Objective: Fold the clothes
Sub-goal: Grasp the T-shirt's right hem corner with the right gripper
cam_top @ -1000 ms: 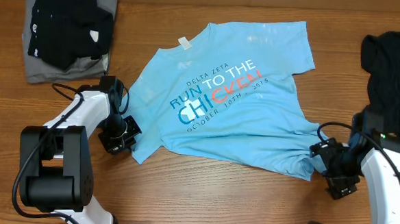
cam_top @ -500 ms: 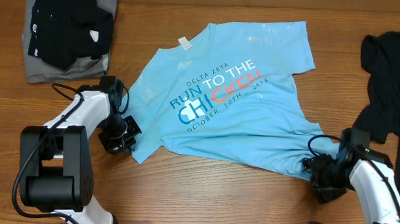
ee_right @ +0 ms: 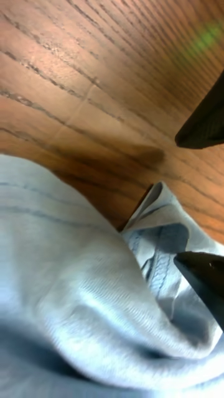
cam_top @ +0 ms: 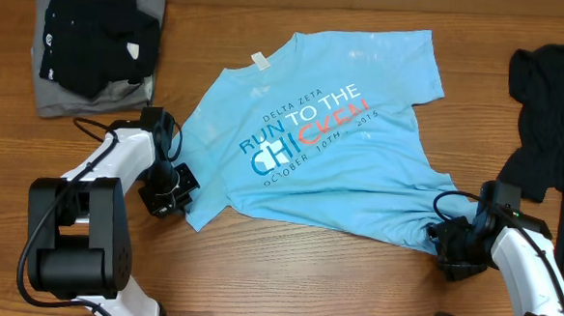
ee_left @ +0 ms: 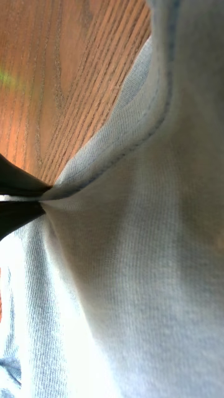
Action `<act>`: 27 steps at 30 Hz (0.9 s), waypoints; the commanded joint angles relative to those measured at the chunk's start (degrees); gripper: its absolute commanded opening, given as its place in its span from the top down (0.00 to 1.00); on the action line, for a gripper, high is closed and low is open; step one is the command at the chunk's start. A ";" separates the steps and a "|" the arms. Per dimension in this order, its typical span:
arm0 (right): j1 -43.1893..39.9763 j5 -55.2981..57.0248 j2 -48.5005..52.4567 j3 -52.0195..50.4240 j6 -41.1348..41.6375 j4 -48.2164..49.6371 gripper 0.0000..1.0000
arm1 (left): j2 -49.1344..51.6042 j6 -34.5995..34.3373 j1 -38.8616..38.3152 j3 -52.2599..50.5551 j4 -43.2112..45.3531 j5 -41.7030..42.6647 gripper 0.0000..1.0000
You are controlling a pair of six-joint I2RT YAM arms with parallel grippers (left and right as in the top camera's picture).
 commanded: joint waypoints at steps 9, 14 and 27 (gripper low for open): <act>-0.20 1.84 -0.24 -0.26 0.15 1.62 0.60 | 3.45 0.11 0.04 -3.74 0.92 -6.88 0.96; -0.20 1.84 -0.24 -0.26 0.17 1.68 0.73 | 3.45 0.11 0.04 -3.74 1.05 -6.88 0.96; -0.20 1.79 -0.33 -0.13 0.20 0.83 0.96 | 3.21 1.44 0.09 -3.61 0.24 -6.84 0.96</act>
